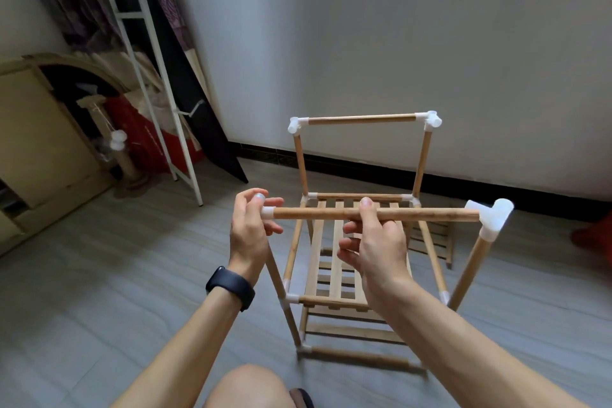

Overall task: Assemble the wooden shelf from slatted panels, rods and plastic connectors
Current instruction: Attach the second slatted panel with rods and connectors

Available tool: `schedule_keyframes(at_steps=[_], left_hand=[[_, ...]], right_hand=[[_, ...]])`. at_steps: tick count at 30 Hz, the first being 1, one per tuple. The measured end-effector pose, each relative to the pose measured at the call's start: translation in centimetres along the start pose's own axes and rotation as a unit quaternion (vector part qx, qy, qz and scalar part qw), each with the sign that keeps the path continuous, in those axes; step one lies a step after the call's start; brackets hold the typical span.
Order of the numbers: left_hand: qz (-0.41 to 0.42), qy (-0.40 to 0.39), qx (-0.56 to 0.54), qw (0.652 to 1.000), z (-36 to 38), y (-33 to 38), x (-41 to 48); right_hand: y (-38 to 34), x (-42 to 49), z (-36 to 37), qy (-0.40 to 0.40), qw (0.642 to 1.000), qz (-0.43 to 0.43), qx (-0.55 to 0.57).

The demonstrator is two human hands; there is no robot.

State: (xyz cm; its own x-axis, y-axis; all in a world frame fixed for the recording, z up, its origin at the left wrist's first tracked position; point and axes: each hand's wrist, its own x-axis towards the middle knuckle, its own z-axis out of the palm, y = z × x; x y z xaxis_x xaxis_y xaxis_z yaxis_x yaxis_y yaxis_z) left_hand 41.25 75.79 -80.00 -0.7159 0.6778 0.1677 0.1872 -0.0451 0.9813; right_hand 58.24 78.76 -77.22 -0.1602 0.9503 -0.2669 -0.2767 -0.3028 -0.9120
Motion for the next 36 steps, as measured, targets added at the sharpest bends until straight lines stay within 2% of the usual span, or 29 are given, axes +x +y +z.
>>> schedule_keyframes(at_steps=[2,4,6,7,8,10,12,14,15,18,19,21,25,29,32,36], left_hand=[[0.037,0.003,0.092,0.995,-0.2,0.3,0.0],[0.103,0.015,0.211,0.972,0.0,1.5,-0.2],[0.19,0.001,0.279,0.941,1.1,3.5,-0.8],[0.228,-0.027,0.298,0.926,2.1,4.5,-1.1],[0.259,-0.068,0.314,0.911,3.3,5.3,-1.6],[0.305,-0.169,0.351,0.869,6.1,6.8,-2.7],[0.331,-0.26,0.375,0.826,9.6,7.9,-3.8],[0.335,-0.325,0.394,0.792,13.1,8.4,-4.9],[0.335,-0.343,0.401,0.781,14.6,8.4,-5.4],[0.351,-0.34,0.404,0.773,17.5,7.7,-6.2],[0.355,-0.335,0.405,0.773,17.7,7.3,-6.2],[0.369,-0.323,0.406,0.771,17.6,6.8,-5.9],[0.387,-0.303,0.394,0.776,17.0,6.7,-4.9],[0.396,-0.328,0.389,0.764,17.2,6.1,-4.8],[0.378,-0.341,0.381,0.772,17.1,6.1,-4.8],[0.364,-0.356,0.369,0.777,17.0,6.9,-5.3]], right_hand=[[-1.2,0.0,-1.3,-0.05,0.998,0.041,-0.026],[-2.7,0.1,-3.0,-0.116,0.983,0.066,-0.13],[-4.3,0.0,-5.1,-0.16,0.945,0.031,-0.283],[-5.0,0.0,-6.3,-0.154,0.928,-0.009,-0.34],[-5.9,-0.1,-7.4,-0.121,0.918,-0.058,-0.372],[-7.3,0.1,-9.7,0.01,0.913,-0.164,-0.374],[-8.4,0.8,-11.8,0.17,0.918,-0.228,-0.277],[-8.3,2.3,-13.4,0.243,0.934,-0.195,-0.174],[-7.8,3.0,-13.8,0.227,0.949,-0.145,-0.166],[-5.0,4.7,-13.8,0.098,0.972,-0.016,-0.213],[-4.4,5.1,-13.7,0.085,0.968,-0.017,-0.236],[-4.7,5.4,-13.7,0.114,0.959,-0.059,-0.251],[-5.5,6.2,-14.9,0.121,0.966,-0.11,-0.201],[-5.0,6.6,-15.0,0.058,0.957,-0.128,-0.255],[-4.8,6.7,-14.5,0.034,0.948,-0.152,-0.277],[-4.9,6.8,-14.7,-0.001,0.955,-0.149,-0.257]])
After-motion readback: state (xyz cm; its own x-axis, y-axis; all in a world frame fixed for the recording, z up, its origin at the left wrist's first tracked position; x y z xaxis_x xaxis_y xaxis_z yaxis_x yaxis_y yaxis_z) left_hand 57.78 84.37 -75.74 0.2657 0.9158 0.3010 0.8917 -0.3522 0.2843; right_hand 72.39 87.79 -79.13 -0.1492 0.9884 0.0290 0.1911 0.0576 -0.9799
